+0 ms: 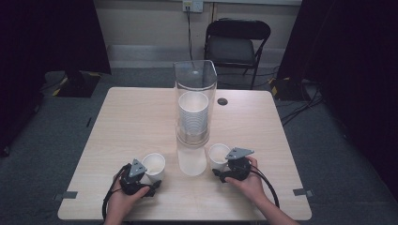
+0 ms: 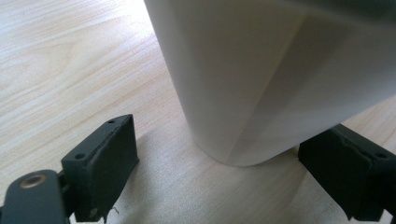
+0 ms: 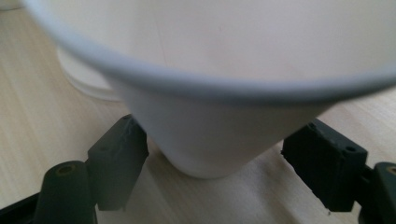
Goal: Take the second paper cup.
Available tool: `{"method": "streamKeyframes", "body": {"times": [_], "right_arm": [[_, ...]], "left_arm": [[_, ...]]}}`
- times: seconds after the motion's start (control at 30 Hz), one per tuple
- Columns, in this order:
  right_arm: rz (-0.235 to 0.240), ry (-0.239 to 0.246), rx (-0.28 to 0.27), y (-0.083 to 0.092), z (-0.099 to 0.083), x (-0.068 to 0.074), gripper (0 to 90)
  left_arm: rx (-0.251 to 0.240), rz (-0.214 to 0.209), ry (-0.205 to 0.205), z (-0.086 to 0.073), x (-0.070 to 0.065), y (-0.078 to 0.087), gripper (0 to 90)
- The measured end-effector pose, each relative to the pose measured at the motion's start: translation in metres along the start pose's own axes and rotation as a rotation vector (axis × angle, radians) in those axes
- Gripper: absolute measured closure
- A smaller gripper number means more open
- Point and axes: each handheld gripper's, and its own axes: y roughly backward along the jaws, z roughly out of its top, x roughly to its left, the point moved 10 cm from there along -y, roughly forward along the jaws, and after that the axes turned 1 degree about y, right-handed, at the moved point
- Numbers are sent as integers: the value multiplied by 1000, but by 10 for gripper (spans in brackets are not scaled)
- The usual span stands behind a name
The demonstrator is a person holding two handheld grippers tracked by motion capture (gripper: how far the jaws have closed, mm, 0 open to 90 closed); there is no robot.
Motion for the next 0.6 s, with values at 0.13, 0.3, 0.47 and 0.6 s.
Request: {"method": "streamKeyframes", "body": {"times": [0.13,0.3,0.47,0.6], "right_arm": [[21,-15,4,8,-3,-1,166],[31,-22,0,20,-8,-4,146],[36,-38,-10,30,-10,-9,149],[39,-42,-16,37,-12,-12,150]], "left_arm": [[0,0,0,0,0,0,113],[1,0,-4,0,0,0,113],[1,1,-2,0,0,0,113],[0,0,0,0,0,0,113]]}}
